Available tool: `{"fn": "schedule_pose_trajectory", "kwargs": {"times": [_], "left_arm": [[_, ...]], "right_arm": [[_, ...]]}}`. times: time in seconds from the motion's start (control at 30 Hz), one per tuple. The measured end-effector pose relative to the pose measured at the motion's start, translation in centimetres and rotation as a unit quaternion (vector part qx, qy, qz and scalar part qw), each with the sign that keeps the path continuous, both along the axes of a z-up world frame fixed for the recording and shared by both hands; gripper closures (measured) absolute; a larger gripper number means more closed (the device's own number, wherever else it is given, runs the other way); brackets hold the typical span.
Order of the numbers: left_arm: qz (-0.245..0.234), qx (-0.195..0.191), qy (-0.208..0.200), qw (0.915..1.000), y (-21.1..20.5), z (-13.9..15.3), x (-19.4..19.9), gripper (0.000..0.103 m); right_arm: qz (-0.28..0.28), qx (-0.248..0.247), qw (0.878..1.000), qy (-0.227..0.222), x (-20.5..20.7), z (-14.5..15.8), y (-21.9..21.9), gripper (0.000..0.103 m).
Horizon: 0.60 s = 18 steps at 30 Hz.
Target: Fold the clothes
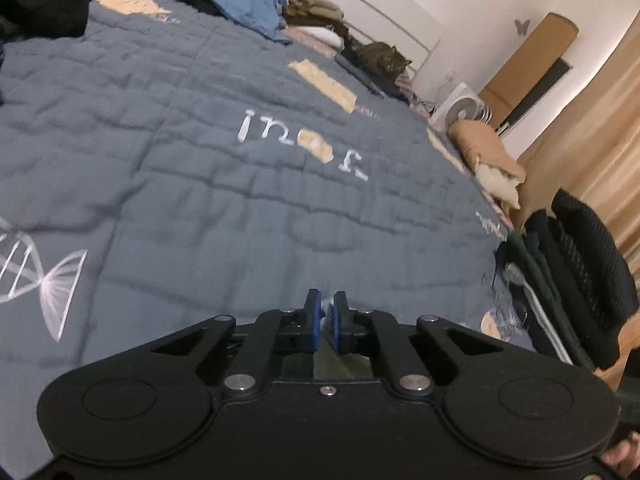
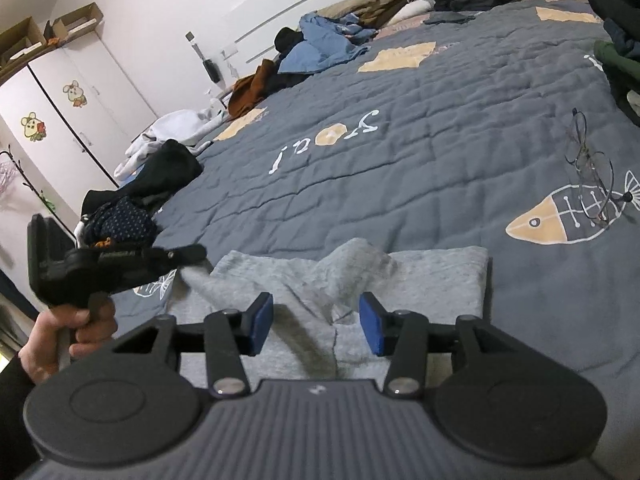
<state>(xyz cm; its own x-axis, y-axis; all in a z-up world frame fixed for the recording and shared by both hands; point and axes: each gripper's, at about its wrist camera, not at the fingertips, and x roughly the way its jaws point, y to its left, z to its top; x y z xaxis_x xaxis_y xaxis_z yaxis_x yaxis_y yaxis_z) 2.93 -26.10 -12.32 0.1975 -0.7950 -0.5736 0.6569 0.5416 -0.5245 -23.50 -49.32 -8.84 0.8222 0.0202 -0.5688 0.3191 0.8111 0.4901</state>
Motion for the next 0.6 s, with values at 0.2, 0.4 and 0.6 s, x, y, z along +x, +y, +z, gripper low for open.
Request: {"fn": "schedule_pose_trajectory", "kwargs": {"times": [0.2,0.4,0.6], "left_arm": [[-0.030,0.035,-0.007,0.9989,-2.0,-0.9,-0.2,0.096],[-0.008,0.023,0.016,0.9996,0.6,-0.9,0.7,0.092],[-0.028,0.026,0.014,0.9992,1.2,-0.5,0.3,0.083]], "right_arm": [[-0.009,0.014,1.000,-0.026,0.7,-0.1,-0.4,0.055],[-0.014,0.041,0.999,-0.010,2.7,-1.0,-0.9,0.054],[0.000,0.056,0.998,0.025,5.0,-1.7,-0.2,0.054]]}}
